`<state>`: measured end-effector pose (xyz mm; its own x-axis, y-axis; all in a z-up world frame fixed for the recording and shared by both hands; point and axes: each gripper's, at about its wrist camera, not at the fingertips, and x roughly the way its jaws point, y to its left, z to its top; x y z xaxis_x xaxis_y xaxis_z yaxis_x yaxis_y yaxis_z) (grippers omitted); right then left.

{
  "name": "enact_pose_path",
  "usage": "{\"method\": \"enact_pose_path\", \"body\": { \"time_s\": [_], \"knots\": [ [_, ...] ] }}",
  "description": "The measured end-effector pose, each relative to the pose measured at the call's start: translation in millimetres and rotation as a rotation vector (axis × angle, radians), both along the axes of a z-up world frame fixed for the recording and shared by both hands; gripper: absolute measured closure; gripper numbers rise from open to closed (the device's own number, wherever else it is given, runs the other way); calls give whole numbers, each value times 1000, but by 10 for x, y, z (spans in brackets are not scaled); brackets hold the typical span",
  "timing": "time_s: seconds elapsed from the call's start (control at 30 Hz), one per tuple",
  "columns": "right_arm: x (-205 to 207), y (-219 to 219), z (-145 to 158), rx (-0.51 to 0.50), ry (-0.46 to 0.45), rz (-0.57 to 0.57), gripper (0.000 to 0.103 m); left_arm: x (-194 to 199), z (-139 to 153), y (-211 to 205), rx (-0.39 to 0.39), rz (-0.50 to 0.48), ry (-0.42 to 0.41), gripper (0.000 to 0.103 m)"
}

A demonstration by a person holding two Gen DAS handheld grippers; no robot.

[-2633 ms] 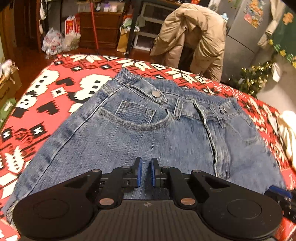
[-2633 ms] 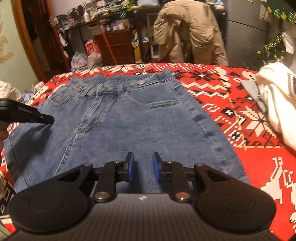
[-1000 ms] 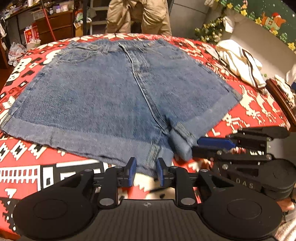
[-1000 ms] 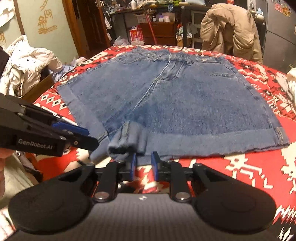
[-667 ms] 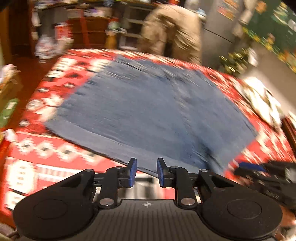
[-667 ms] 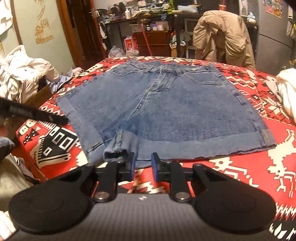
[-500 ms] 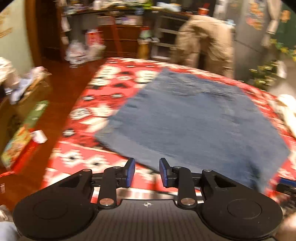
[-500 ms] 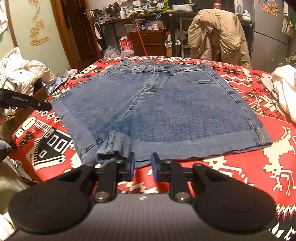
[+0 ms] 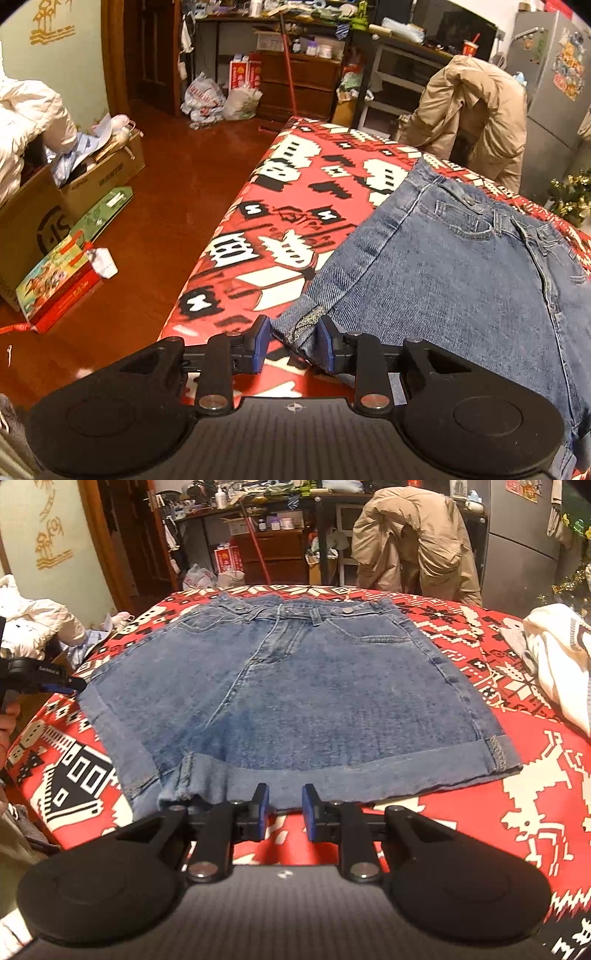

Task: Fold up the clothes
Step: 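Grasp the shorts leg hem with the left tool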

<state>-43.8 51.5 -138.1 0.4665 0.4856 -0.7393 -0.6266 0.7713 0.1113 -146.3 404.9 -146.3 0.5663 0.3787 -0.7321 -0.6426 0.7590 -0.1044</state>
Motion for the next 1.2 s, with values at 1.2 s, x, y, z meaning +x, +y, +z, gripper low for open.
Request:
{"method": "enact_pose_path", "body": {
  "time_s": [1.2],
  "knots": [
    [222, -228, 346, 158, -4, -75, 77, 879, 337, -2481, 7, -507, -89, 103]
  ]
}}
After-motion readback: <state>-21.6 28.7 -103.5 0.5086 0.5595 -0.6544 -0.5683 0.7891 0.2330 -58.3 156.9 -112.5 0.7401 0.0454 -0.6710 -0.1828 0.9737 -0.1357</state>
